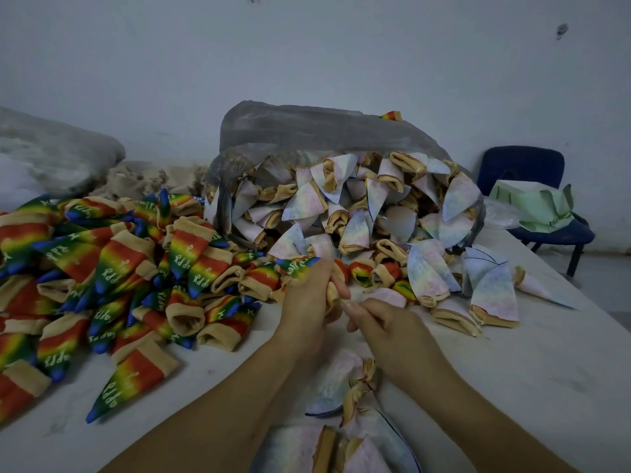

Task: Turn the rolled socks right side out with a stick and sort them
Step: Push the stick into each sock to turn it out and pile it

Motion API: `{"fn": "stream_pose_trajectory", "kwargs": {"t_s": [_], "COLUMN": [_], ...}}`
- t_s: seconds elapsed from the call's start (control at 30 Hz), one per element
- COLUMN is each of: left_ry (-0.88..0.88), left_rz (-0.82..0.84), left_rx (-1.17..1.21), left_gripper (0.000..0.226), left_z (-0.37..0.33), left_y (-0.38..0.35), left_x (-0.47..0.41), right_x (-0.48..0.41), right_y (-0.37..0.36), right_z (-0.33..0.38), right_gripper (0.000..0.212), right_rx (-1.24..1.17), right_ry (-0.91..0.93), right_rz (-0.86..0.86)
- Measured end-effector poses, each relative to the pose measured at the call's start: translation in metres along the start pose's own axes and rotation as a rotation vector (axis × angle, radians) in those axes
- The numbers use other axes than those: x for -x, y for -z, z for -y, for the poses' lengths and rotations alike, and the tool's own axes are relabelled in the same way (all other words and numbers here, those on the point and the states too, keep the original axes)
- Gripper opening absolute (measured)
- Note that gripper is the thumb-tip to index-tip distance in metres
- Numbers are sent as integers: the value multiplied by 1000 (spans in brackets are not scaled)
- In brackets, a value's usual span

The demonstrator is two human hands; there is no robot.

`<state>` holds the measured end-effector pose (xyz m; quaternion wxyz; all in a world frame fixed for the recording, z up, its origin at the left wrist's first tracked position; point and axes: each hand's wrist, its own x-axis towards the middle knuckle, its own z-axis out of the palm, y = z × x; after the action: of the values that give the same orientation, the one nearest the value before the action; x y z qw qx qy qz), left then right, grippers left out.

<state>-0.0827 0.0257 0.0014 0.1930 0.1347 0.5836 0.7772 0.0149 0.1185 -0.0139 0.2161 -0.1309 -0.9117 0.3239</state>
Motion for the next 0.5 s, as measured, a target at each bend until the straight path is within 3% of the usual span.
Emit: {"fn": "stream_pose_trajectory", "kwargs": {"t_s": [0.13, 0.27, 0.37, 0.5], "left_ry": [13, 2, 2, 38], "left_rz": [-47, -3, 26, 71], "left_rx": [-22, -12, 32, 145], "left_gripper": [62, 58, 58, 56], "left_z": [7, 15, 17, 16], "left_y": [3, 8, 9, 10], "left_x": [-2, -5, -7, -7], "right_x": [-3, -5, -10, -13], "right_y": [-9, 0, 9, 28], "right_z": [-2, -9, -13, -22], "right_gripper": [38, 36, 47, 60], "right_rx": [-108, 36, 257, 388], "right_ry": [-137, -40, 110, 146], "right_rz": [96, 78, -14, -71]}}
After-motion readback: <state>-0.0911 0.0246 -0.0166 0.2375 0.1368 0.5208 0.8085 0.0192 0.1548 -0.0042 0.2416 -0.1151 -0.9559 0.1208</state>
